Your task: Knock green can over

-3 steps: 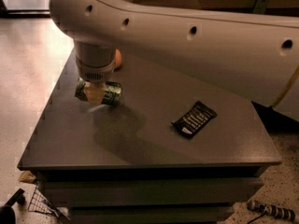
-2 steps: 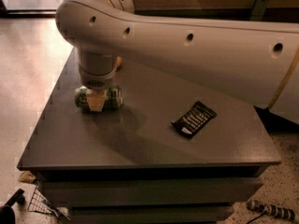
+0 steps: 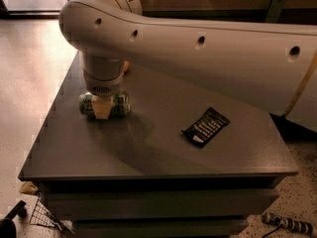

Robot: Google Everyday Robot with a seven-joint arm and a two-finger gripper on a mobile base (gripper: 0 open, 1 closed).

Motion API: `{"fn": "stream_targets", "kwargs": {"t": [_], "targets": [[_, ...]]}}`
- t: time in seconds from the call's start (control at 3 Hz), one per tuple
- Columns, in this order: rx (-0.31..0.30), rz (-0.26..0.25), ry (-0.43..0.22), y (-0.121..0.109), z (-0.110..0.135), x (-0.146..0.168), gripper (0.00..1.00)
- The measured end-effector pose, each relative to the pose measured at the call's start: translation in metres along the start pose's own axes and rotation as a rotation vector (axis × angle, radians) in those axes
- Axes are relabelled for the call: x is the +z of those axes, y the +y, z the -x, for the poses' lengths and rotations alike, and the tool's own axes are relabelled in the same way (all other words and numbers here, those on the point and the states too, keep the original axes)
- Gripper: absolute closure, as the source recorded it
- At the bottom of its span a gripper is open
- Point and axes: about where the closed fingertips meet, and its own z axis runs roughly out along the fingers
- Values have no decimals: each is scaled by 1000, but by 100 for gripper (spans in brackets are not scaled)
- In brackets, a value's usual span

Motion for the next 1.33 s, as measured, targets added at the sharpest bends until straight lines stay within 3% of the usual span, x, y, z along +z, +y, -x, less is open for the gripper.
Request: {"fn": "stream_targets", "kwargs": {"t": [0.67, 1.0, 1.33], "targets": [[-1, 0, 1, 1, 0, 0, 12], [-2, 0, 2, 1, -1, 0, 0], [-2, 0, 2, 1, -1, -1, 0]]}}
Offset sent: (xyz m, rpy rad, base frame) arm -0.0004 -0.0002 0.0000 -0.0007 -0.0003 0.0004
